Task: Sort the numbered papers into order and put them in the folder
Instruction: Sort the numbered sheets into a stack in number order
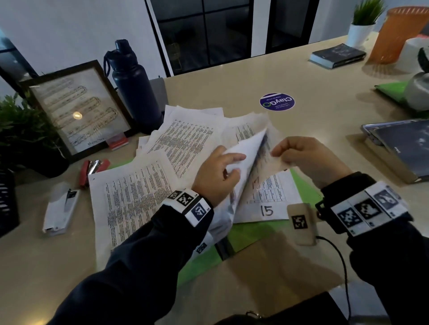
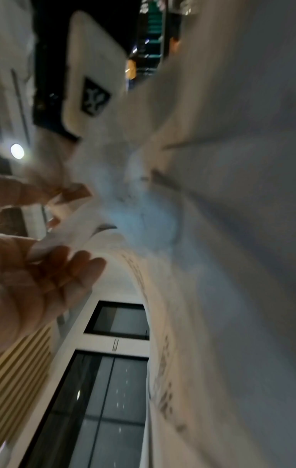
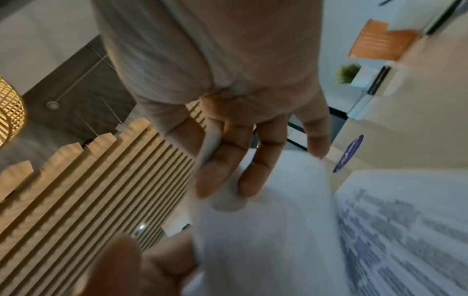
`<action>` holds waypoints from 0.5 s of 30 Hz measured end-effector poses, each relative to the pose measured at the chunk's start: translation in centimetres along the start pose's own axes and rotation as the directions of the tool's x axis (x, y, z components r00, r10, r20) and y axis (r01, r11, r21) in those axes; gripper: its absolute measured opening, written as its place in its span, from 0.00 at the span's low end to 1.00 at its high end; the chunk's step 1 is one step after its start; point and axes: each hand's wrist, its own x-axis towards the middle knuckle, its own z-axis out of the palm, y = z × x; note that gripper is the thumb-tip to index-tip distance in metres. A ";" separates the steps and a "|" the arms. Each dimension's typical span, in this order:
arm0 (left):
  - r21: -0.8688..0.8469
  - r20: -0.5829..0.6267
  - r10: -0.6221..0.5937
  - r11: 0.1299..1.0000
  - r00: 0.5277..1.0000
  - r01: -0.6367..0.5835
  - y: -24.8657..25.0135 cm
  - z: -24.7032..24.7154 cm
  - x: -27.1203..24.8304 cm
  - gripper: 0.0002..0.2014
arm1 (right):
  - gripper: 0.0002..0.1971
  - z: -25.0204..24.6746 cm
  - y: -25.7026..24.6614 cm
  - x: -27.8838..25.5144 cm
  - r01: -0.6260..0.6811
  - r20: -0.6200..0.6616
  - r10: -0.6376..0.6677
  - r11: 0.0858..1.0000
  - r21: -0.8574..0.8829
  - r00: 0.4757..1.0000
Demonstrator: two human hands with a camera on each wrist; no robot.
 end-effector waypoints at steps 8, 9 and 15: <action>0.332 0.385 -0.065 0.940 0.921 -0.073 1.0 1.8 0.1 0.13 | 0.10 3.4 -0.1 -0.6 -0.014 0.159 -0.021 0.976 0.215 0.987; 0.324 0.347 -0.067 0.945 0.935 -0.052 0.8 1.6 0.2 0.10 | 0.10 3.8 0.3 -0.4 -0.059 0.135 0.024 0.963 0.265 0.991; 0.287 0.303 -0.050 0.957 0.952 -0.041 0.3 1.8 0.3 0.10 | 0.13 3.7 2.3 0.2 -0.297 0.021 0.324 0.834 0.465 0.946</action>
